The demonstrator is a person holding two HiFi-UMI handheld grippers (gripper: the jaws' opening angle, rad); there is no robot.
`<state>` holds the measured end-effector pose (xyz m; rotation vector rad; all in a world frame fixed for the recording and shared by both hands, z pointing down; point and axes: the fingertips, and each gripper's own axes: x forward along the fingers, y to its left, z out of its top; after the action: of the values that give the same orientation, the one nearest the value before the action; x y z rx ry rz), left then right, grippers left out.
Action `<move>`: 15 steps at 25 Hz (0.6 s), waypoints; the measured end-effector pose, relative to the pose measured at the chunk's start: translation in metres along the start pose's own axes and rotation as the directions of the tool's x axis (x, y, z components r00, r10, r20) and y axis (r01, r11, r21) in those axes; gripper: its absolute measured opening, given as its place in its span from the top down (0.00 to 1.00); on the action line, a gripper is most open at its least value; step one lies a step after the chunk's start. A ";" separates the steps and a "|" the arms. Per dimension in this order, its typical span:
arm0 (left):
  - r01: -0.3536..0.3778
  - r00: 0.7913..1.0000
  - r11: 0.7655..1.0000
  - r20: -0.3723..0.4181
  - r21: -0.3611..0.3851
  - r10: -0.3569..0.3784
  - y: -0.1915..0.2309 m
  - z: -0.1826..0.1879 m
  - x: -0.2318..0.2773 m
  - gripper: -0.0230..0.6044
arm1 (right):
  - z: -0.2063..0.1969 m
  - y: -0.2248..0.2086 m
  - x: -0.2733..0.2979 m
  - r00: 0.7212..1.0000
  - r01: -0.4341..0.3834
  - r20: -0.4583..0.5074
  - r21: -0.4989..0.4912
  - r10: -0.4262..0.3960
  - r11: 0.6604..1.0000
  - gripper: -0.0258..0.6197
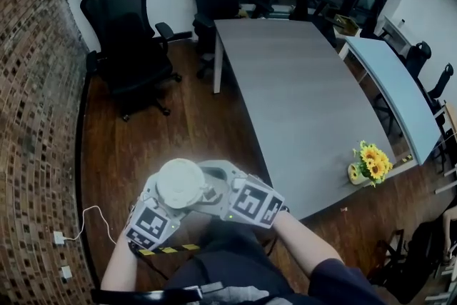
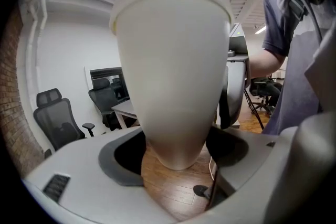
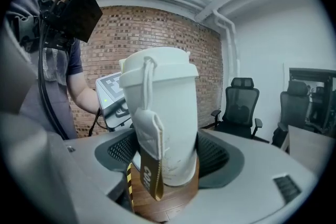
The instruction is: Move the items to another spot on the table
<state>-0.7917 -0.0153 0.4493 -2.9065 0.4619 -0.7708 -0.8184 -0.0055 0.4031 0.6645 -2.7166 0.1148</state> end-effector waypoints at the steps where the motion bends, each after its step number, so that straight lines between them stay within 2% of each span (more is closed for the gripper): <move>1: 0.000 1.000 1.000 -0.007 -0.003 0.000 0.008 -0.002 0.002 0.36 | 0.001 -0.007 0.005 1.000 -0.003 0.007 0.006 0.003 1.000 0.42; 7: 0.013 0.999 1.000 -0.042 -0.003 -0.013 0.066 -0.011 0.033 0.36 | -0.002 -0.068 0.033 1.000 0.000 0.018 0.026 0.000 1.000 0.42; 15: 0.038 0.997 0.999 -0.061 -0.020 -0.039 0.132 0.012 0.098 0.36 | -0.001 -0.166 0.027 0.999 -0.005 0.041 0.074 0.002 0.997 0.42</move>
<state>-0.7392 -0.1715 0.4618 -2.9245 0.4222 -0.8674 -0.7641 -0.1644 0.4131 0.6903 -2.7646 0.2063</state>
